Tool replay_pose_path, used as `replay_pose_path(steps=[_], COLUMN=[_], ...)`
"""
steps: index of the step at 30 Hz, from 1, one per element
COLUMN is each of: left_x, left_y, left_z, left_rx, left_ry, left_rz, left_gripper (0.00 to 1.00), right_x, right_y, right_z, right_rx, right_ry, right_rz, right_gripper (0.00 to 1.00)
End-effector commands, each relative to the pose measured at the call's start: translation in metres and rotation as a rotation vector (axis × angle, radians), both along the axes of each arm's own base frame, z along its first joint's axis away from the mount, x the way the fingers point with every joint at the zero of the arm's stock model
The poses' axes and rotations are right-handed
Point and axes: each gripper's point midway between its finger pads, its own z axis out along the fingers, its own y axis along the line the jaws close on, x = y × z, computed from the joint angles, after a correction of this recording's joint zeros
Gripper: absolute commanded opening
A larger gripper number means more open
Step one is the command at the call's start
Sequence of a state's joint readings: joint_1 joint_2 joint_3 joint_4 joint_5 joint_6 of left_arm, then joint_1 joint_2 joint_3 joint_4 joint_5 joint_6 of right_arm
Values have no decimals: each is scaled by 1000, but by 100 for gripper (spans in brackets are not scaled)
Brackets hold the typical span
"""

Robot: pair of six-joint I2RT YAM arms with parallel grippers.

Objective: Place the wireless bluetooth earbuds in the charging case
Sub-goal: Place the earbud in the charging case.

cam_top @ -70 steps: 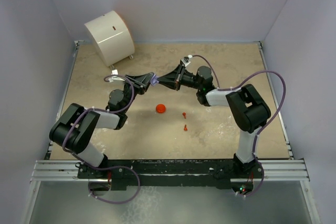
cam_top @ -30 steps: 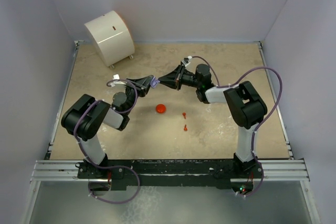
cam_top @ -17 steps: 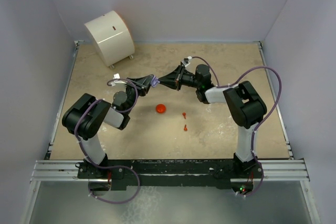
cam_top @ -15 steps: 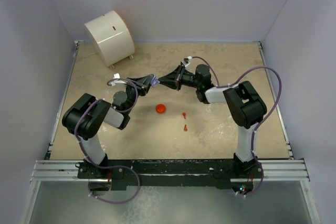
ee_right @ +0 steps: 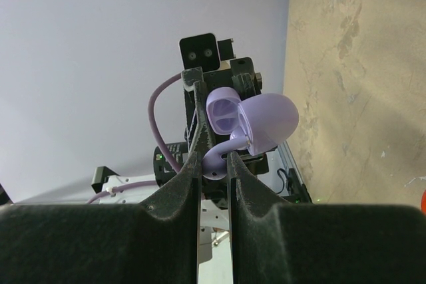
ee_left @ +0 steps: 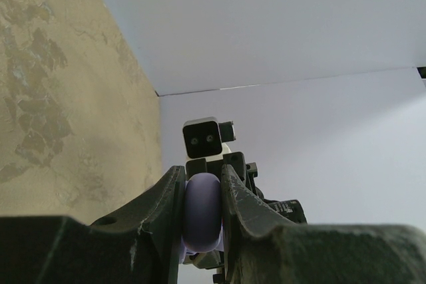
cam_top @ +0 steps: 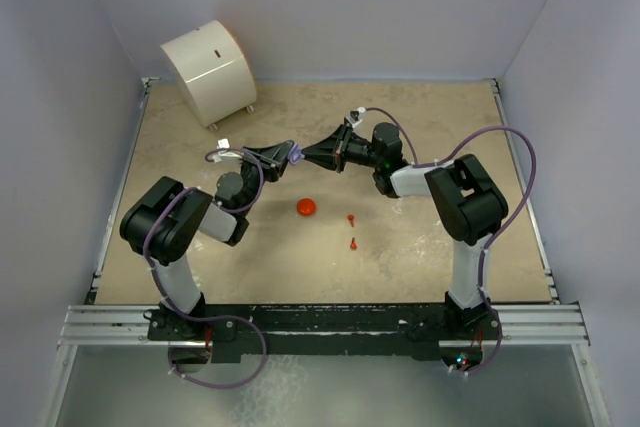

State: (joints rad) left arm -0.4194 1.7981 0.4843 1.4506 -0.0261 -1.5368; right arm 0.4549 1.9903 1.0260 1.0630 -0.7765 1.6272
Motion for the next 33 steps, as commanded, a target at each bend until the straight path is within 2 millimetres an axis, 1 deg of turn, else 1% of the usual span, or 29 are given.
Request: replay_pose_path(steps=[1, 5, 10, 18, 33], left_x=[-1, -2, -1, -1, -7], left_y=[-4, -5, -5, -6, -4], left_z=[36, 36, 39, 45, 56], left_rx=[-58, -61, -64, -63, -55], left_ry=[-121, -122, -130, -144, -176], left_rz=[-22, -25, -24, -26, -26], left_gripper=[0, 0, 0, 0, 0], right_x=[3, 4, 3, 2, -2], right_y=[-1, -1, -1, -1, -1], right_z=[9, 9, 4, 3, 0], right_rx=[14, 13, 10, 14, 33], right_ry=[-61, -62, -56, -52, -46], right_rz=[-7, -7, -6, -3, 18], right_gripper=[0, 0, 0, 0, 0])
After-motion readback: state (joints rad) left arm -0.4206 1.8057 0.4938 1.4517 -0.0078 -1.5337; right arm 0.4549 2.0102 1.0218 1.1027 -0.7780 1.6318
